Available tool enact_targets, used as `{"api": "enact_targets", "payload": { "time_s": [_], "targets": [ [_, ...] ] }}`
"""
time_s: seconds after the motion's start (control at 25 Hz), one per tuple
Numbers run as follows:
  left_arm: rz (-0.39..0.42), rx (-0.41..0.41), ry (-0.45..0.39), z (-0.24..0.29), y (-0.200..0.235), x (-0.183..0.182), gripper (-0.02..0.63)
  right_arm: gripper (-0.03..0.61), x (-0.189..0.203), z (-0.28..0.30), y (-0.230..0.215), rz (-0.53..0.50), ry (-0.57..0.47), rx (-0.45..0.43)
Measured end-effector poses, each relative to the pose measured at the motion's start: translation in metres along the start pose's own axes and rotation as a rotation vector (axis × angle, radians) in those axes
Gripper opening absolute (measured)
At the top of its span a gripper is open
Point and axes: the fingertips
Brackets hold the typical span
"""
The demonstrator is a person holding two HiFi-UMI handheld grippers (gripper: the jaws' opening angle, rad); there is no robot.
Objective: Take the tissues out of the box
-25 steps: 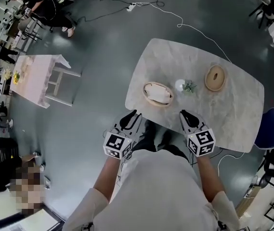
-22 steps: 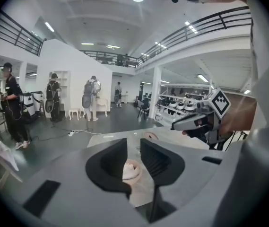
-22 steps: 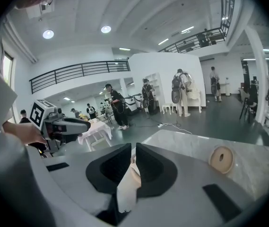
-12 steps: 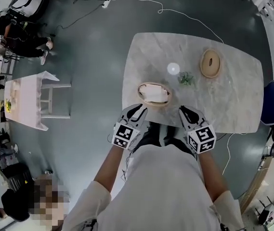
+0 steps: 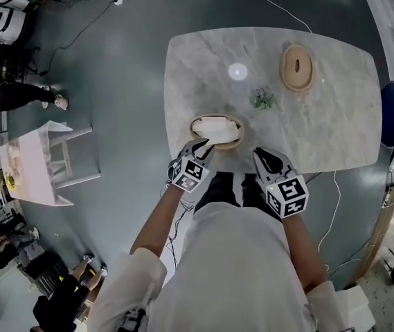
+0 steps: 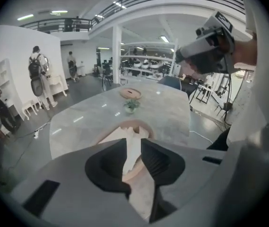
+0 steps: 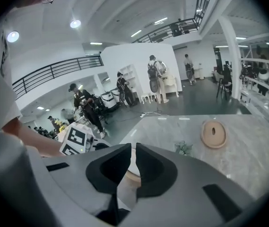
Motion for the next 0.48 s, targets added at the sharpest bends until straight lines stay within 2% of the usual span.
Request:
{"api": "enact_targets", "payload": {
  "time_s": [0.24,0.48],
  "targets": [
    [0.112,0.110,0.090,0.048,-0.010,0.021,0.132,0.051,0.011,0.013,-0.017,0.054,0.008,0.037],
    [0.226,0.183,0.165,0.080,-0.020,0.032,0.135,0.052,0.016,0.022,-0.028,0.094,0.006,0.074]
  ]
}}
Point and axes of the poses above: the fingertips, and each gripper's own axes: z forward along the fingers, y to its left, x out of its underside, and after that the axes turned 11 degrees about -x, right-handed
